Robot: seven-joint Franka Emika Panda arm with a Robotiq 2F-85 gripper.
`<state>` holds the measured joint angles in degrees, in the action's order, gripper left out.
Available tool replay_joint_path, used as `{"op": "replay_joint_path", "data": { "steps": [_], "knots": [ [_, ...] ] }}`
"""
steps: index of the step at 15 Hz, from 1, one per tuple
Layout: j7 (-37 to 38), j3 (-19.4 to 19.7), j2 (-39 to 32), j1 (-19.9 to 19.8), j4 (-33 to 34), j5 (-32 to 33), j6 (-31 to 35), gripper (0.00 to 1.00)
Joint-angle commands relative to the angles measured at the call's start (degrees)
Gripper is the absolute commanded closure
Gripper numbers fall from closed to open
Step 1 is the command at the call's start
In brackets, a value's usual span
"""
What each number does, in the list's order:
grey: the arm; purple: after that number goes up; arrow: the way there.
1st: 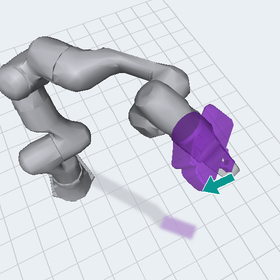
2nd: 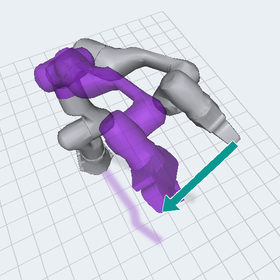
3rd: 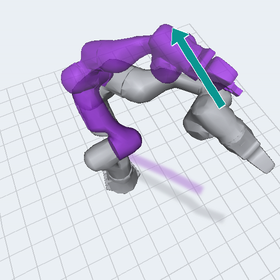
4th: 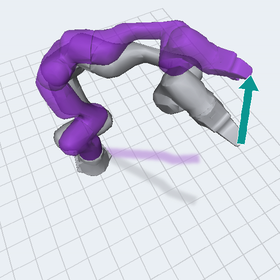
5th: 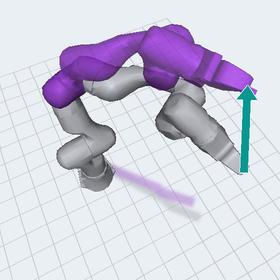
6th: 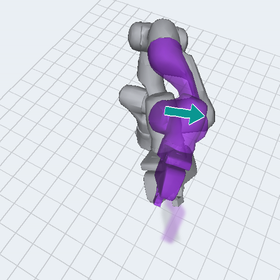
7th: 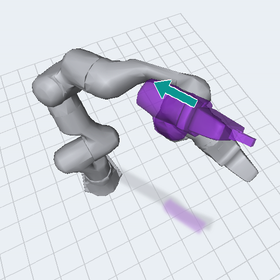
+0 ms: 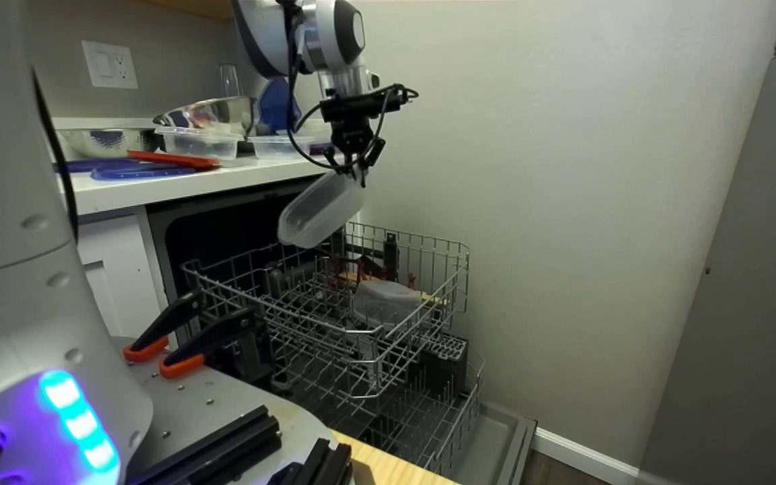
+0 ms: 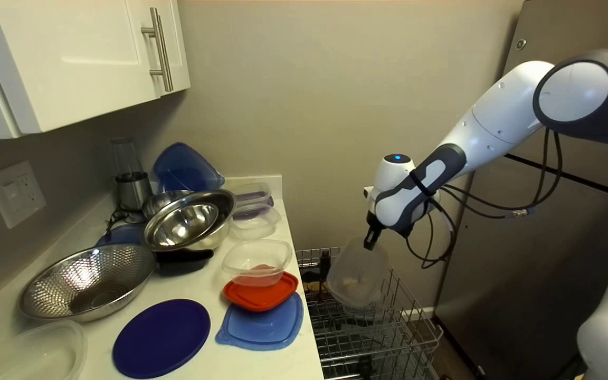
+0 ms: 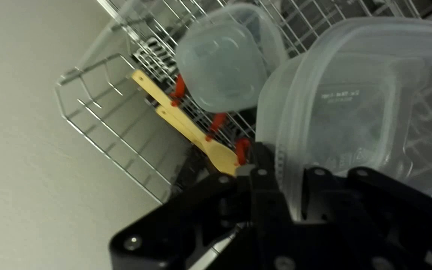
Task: Remove the left bowl out of the dishwasher
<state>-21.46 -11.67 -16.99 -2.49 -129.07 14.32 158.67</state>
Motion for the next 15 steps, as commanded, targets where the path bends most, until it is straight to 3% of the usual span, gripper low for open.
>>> {"op": "replay_joint_path", "data": {
  "steps": [1,2,3,4,9,15],
  "knots": [
    [-14.53,-15.84,-0.06,-10.61,3.69,-16.15,-4.55,0.99],
    [-18.71,-19.62,-0.05,-13.43,5.42,-21.10,-7.87,0.99],
    [-21.72,-19.63,0.52,-13.70,7.10,-24.51,-13.11,0.99],
    [-22.80,-15.27,1.66,-10.17,8.57,-26.58,-18.56,0.99],
    [-24.35,-5.91,4.51,-5.62,16.24,-27.39,-39.88,0.99],
    [-29.74,-1.36,2.99,-2.55,24.08,-36.60,-51.45,0.99]
  ]
}}
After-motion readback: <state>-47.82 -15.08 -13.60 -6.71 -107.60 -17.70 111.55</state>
